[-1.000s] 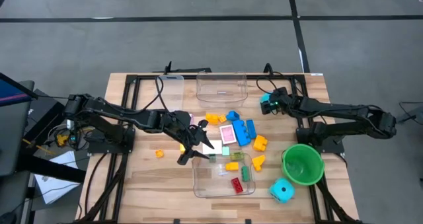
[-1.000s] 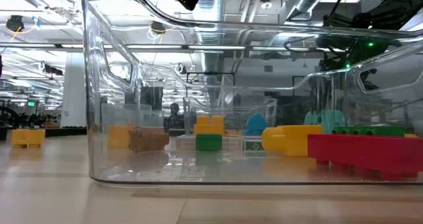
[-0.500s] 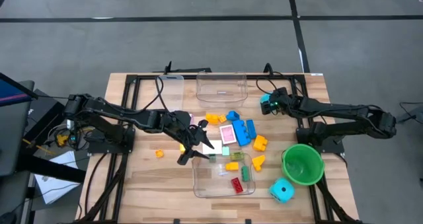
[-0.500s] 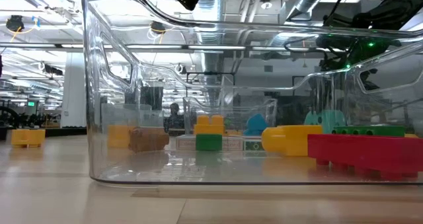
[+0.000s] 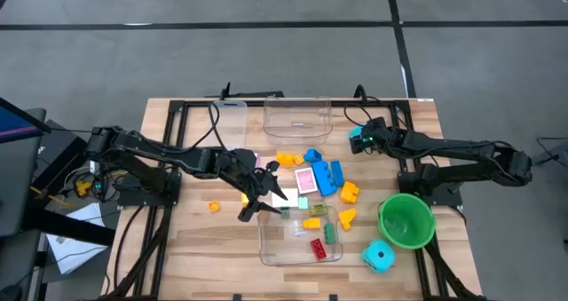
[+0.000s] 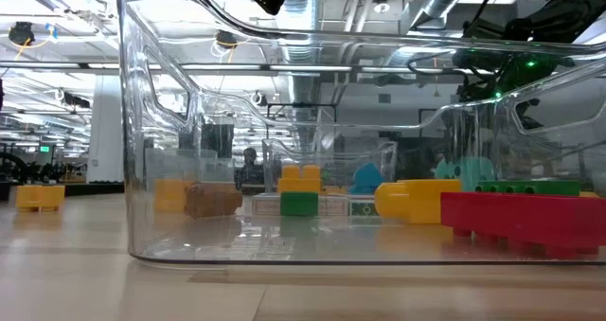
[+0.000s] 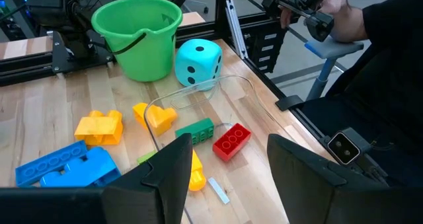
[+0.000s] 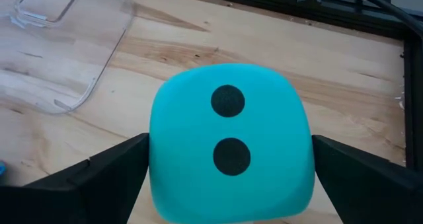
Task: Pick & Place Toys
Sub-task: Put the light blue die into the top transparent bin
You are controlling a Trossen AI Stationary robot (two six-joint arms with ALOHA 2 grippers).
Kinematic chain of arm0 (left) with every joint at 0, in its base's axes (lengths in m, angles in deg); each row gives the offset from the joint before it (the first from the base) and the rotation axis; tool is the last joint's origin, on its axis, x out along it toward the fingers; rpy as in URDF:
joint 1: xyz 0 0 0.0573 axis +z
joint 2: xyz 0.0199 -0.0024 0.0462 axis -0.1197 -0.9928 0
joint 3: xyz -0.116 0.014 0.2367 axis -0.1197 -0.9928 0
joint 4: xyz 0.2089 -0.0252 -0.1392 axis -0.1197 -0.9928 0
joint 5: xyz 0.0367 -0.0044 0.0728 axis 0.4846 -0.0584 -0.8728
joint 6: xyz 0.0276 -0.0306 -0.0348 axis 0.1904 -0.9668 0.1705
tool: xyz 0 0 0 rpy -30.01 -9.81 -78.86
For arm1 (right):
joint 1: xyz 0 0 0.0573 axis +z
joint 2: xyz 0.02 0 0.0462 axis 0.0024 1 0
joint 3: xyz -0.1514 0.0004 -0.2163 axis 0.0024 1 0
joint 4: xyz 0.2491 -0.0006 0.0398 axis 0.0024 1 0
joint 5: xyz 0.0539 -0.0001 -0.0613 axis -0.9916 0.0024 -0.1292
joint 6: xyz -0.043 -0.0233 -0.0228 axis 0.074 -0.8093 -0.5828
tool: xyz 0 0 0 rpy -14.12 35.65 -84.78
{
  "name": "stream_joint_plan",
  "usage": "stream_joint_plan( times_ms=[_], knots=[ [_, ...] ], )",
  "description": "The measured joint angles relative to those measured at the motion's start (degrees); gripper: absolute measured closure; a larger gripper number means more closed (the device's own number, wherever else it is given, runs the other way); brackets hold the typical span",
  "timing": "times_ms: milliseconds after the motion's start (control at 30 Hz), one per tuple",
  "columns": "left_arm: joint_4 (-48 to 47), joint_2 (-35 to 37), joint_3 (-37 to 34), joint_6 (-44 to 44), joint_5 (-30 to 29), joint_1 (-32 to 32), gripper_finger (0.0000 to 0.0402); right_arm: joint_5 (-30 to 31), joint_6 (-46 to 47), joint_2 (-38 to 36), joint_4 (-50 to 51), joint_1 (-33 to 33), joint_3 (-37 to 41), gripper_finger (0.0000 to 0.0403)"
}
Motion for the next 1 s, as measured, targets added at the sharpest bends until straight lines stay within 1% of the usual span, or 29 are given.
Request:
stream_joint_plan(
  times_ms=[300, 667, 1000],
  knots=[
    [0.0, 0.0, 0.0, 0.0, 0.0, 0.0, 0.0211, 0.0, 0.0, 0.0, 0.0, 0.0, 0.0, 0.0005],
    [0.0, 0.0, 0.0, 0.0, 0.0, 0.0, 0.0211, 0.1, 0.0, 0.0, 0.0, 0.0, 0.0, 0.0055],
    [0.0, 0.0, 0.0, 0.0, 0.0, 0.0, 0.0211, 0.1, -0.2, -0.9, -2.2, 0.2, -0.1, 0.0056]
  ],
)
